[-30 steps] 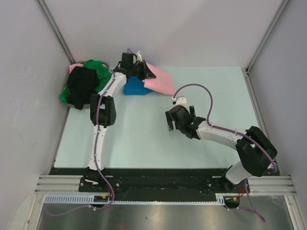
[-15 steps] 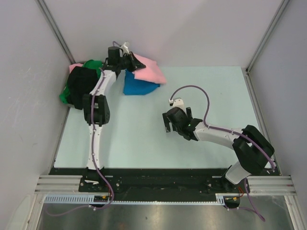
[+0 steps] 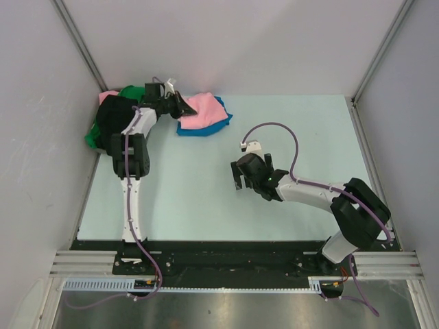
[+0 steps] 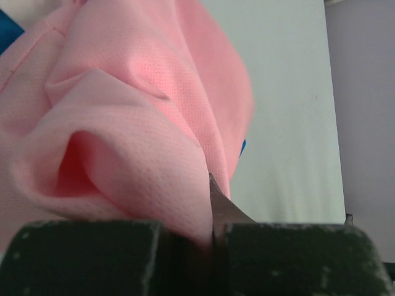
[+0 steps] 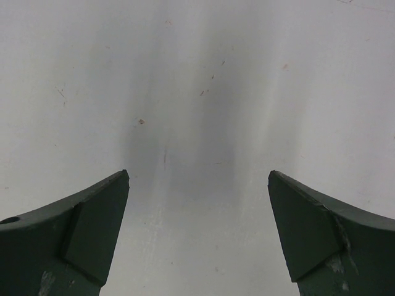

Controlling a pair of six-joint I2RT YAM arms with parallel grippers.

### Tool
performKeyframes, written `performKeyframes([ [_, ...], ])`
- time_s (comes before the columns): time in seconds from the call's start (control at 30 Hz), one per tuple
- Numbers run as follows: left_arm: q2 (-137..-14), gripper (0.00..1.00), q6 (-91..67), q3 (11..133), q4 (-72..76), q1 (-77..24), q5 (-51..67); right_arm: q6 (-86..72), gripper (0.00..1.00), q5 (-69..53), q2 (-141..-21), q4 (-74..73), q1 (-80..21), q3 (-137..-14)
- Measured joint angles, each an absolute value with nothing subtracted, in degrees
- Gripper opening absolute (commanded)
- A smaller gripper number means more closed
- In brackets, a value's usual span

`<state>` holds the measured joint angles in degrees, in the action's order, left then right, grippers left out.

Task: Fold and stack the t-shirts
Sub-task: Neatly place the folded tshirt to the corner

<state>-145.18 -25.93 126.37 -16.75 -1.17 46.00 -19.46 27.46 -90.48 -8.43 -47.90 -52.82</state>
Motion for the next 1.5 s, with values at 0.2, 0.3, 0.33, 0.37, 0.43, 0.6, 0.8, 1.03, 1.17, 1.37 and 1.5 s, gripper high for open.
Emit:
performKeyframes([
  [0.2, -144.8, 0.0, -28.8, 120.9, -11.9, -1.4, 48.9, -19.5, 1.0, 27.0, -90.5, -8.5, -48.1, -52.8],
  [0.3, -144.5, 0.0, -35.0, 119.7, -4.4, -1.4, 51.9, -19.5, 1.0, 27.0, -90.5, -8.6, -48.3, -52.8],
  [0.33, -144.5, 0.0, -37.2, 119.8, -1.5, -1.5, 52.9, -19.5, 1.0, 27.0, -90.5, -8.7, -48.4, -52.8],
  [0.37, -144.5, 0.0, -39.5, 120.4, 0.8, -1.6, 54.1, -19.5, 1.0, 27.0, -90.5, -8.7, -48.4, -52.8],
  [0.43, -144.5, 0.0, -43.8, 122.6, 4.9, -2.0, 56.1, -19.5, 1.0, 27.0, -90.5, -8.8, -48.5, -52.8],
  [0.6, -144.6, 0.0, -51.6, 130.9, 13.1, -2.9, 61.1, -19.5, 1.0, 27.0, -90.5, -8.7, -48.6, -52.8],
  [0.8, -144.9, 0.0, -53.4, 132.6, 17.7, -3.1, 66.0, -19.9, 1.0, 27.0, -90.8, -8.7, -48.6, -52.8],
  [1.03, -150.8, 0.0, -50.9, 129.4, 15.9, -2.2, 69.8, -20.0, 1.0, 27.0, -92.5, -8.8, -49.1, -52.7],
  [1.17, -154.4, 0.0, -50.3, 127.8, 14.5, -1.5, 71.5, -20.1, 1.0, 26.9, -93.0, -8.7, -49.3, -52.7],
  [1.37, -154.5, 0.36, -48.6, 122.4, 14.2, 0.3, 73.6, -20.1, 1.0, 26.4, -93.2, -8.6, -49.4, -52.7],
  [1.5, -153.8, 1.0, -46.5, 118.6, 12.7, 2.2, 73.7, -20.1, 1.0, 25.8, -93.2, -8.5, -49.4, -52.7],
])
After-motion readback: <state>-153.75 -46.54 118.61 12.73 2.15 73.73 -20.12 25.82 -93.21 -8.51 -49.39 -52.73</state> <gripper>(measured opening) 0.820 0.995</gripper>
